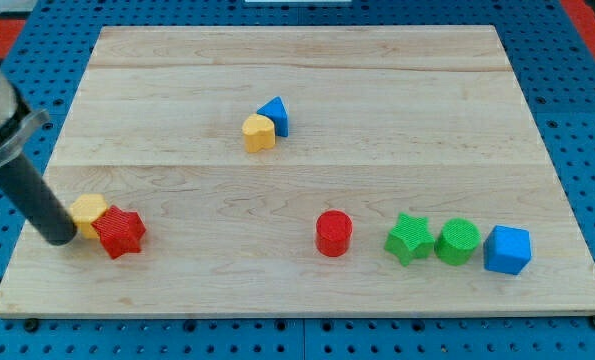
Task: Push yellow hexagon at the center
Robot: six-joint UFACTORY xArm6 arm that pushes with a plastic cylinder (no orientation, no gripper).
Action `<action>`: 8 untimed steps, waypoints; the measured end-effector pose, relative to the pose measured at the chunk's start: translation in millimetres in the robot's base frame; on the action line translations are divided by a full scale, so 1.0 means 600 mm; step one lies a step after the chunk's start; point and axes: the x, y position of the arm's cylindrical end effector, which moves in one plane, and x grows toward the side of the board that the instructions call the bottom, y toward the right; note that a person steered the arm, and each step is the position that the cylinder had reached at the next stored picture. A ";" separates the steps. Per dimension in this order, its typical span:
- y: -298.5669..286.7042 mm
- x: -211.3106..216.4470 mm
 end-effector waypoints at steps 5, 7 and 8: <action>0.174 -0.190; 0.251 -0.260; 0.211 -0.254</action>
